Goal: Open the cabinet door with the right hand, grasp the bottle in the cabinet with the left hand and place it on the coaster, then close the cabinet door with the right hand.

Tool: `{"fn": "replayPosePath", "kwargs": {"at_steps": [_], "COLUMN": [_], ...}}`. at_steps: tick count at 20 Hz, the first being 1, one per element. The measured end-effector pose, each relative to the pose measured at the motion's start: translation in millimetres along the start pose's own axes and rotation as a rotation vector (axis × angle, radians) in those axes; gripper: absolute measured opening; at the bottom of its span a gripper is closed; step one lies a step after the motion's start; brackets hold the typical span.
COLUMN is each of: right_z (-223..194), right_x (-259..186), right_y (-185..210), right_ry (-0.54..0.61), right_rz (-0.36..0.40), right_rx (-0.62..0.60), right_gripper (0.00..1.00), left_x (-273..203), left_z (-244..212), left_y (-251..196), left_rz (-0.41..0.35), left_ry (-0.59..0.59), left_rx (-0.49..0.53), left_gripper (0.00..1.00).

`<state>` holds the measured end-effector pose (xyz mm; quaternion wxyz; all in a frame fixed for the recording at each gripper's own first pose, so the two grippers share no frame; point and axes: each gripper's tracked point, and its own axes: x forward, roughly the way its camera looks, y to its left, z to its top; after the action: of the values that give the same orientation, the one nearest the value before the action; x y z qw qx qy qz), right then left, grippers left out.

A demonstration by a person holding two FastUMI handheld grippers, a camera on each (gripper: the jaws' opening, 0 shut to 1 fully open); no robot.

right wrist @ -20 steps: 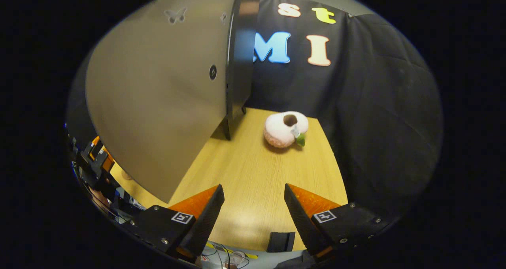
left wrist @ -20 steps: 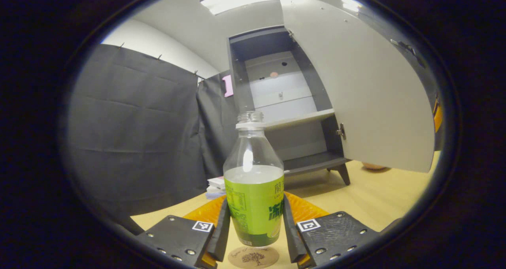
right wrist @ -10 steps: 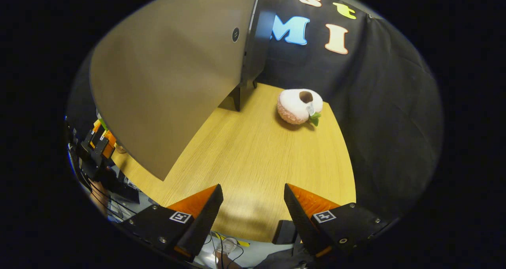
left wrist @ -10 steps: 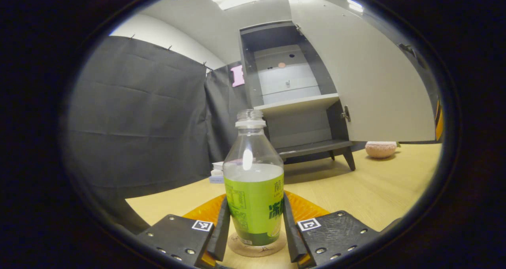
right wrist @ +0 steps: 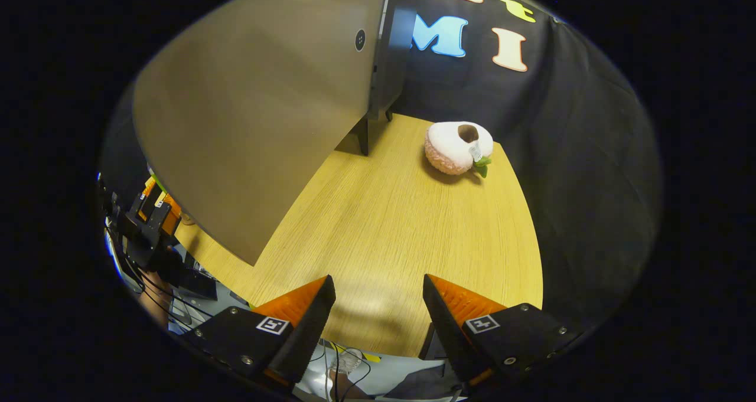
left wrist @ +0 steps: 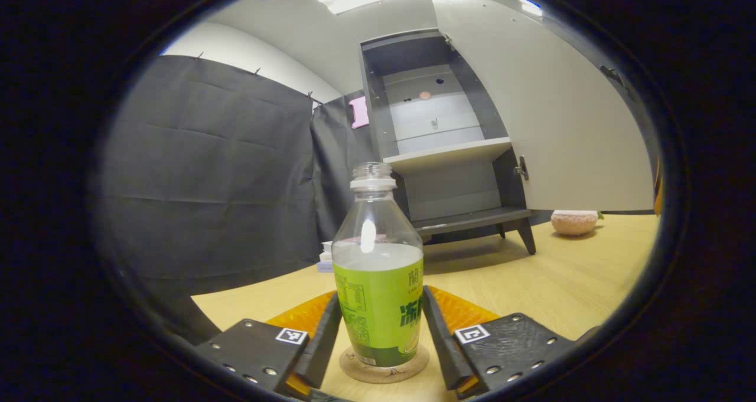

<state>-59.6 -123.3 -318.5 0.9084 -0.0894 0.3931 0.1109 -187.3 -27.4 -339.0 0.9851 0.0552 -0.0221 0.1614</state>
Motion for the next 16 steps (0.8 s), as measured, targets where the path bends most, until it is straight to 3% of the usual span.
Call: {"fn": "replayPosePath", "kwargs": {"at_steps": [4, 13, 16], "right_z": [-2, -3, -4], "right_x": [0, 2, 4], "right_y": [3, 9, 10], "right_ry": [-0.008, -0.011, -0.012], "right_rz": [0.012, 0.022, 0.017], "right_rx": [-0.044, -0.057, -0.042], "right_gripper": [0.92, 0.91, 0.91], "left_x": [1, -2, -9], "left_z": [4, 13, 27], "left_y": [4, -2, 1], "left_rz": [0.002, -0.030, -0.015], "left_ry": [-0.011, -0.047, -0.097], "left_rx": [-0.030, -0.072, -0.013], "left_gripper": [0.84, 0.81, 0.80]}}
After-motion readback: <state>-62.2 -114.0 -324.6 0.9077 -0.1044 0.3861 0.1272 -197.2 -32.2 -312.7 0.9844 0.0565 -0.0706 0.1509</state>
